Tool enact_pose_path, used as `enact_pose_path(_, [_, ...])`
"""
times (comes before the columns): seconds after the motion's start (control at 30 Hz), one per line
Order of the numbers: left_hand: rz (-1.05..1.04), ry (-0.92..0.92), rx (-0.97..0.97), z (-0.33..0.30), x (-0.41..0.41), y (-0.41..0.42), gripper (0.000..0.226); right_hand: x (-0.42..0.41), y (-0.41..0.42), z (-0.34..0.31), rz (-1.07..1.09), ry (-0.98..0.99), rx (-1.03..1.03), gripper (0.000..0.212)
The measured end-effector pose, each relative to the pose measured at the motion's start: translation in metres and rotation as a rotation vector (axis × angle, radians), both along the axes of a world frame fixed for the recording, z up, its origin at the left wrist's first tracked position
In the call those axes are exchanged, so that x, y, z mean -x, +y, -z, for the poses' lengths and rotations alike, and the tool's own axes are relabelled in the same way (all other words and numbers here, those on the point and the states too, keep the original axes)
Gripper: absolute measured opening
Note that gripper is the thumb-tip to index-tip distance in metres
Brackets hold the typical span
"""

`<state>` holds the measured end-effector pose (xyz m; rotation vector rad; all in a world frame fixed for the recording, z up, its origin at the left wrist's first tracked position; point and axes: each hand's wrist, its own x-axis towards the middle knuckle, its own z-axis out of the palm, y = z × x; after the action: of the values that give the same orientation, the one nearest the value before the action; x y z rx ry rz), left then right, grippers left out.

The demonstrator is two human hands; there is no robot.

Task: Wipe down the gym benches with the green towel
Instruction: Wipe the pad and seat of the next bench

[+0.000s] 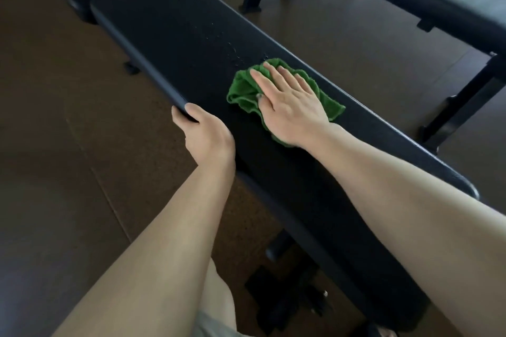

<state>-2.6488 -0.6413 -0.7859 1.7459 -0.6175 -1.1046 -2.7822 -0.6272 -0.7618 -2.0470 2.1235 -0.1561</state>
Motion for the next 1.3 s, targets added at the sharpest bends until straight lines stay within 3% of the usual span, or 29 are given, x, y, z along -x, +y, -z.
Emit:
enact_pose_path(0.07, [-0.003,-0.01,-0.012,-0.004,-0.001,0.0,0.053,-0.005,0.006,-0.001,0.022,-0.02,-0.008,0.058])
enact_pose_path(0.23, [-0.005,0.006,-0.025,-0.007,-0.001,0.004,0.054,-0.017,0.128,-0.002,-0.004,-0.042,-0.008,0.06])
enact_pose_path(0.33, [-0.013,0.007,-0.017,-0.009,0.001,0.007,0.054,-0.017,0.154,0.001,-0.008,-0.019,-0.031,0.061])
enact_pose_path(0.53, [-0.03,-0.047,-0.032,-0.008,0.003,0.006,0.054,-0.003,0.123,0.002,-0.059,-0.01,0.019,0.058])
enact_pose_path(0.7, [-0.019,-0.083,-0.029,-0.002,0.001,0.003,0.054,0.033,0.031,0.003,-0.113,-0.014,0.017,0.057])
enact_pose_path(0.83, [-0.031,-0.108,-0.008,0.001,0.0,0.001,0.053,0.055,-0.028,0.006,-0.016,0.001,0.009,0.057])
enact_pose_path(0.97, [-0.028,-0.133,-0.006,0.002,-0.002,0.002,0.054,0.031,0.014,0.006,0.012,-0.056,0.029,0.059])
enact_pose_path(1.13, [-0.037,-0.126,-0.006,-0.004,0.003,0.004,0.052,0.016,0.112,0.007,-0.105,-0.077,0.062,0.06])
enact_pose_path(1.3, [-0.052,-0.109,-0.008,-0.006,0.005,0.007,0.052,0.035,0.068,0.004,-0.179,-0.052,0.047,0.058])
